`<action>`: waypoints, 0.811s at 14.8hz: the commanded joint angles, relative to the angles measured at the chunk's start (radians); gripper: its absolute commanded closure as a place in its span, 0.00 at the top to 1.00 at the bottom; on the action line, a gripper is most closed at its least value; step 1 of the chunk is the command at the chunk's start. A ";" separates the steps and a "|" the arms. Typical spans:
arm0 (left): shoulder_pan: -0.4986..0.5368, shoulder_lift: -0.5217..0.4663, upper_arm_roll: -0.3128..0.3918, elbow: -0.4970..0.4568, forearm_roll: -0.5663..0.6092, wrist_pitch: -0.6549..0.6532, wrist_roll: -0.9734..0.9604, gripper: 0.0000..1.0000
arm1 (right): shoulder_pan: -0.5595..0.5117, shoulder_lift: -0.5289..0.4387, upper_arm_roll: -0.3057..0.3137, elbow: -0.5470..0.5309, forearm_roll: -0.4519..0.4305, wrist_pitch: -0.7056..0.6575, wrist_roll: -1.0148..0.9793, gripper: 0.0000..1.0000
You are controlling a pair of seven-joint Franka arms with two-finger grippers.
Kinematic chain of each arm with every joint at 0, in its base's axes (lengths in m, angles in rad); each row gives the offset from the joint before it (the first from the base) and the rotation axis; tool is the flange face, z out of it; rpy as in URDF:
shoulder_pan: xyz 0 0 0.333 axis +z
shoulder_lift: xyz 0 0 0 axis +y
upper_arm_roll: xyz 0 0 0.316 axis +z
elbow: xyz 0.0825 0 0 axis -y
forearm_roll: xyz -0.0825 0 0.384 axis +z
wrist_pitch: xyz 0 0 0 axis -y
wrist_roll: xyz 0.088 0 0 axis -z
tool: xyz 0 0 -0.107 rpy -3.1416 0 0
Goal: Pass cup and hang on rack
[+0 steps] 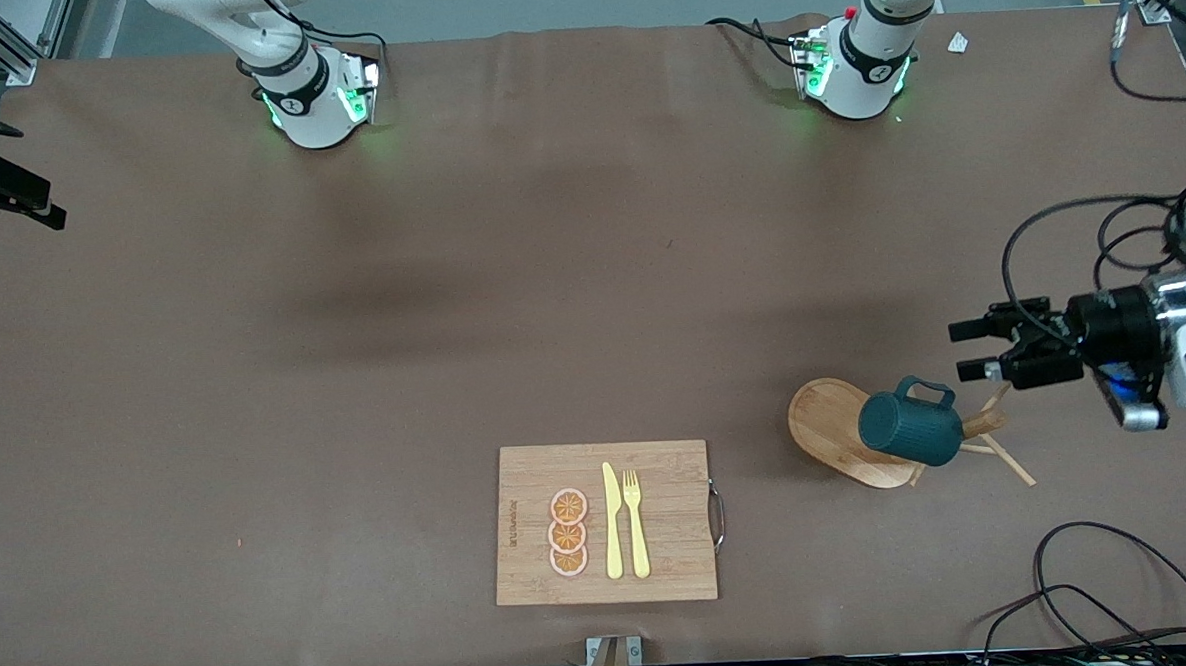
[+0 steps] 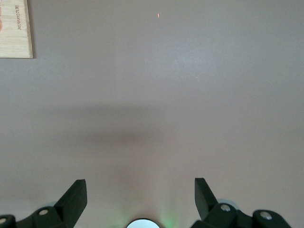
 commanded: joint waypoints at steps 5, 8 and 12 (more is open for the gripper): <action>0.005 -0.159 -0.149 0.163 0.578 -0.273 0.071 1.00 | -0.010 -0.025 0.005 -0.026 0.001 0.004 -0.015 1.00; 0.005 -0.164 -0.168 0.172 0.732 -0.284 0.330 1.00 | -0.010 -0.025 0.006 -0.026 0.001 0.005 -0.015 1.00; 0.000 -0.159 -0.171 0.220 0.777 -0.281 0.460 1.00 | -0.010 -0.025 0.006 -0.026 0.001 0.005 -0.015 1.00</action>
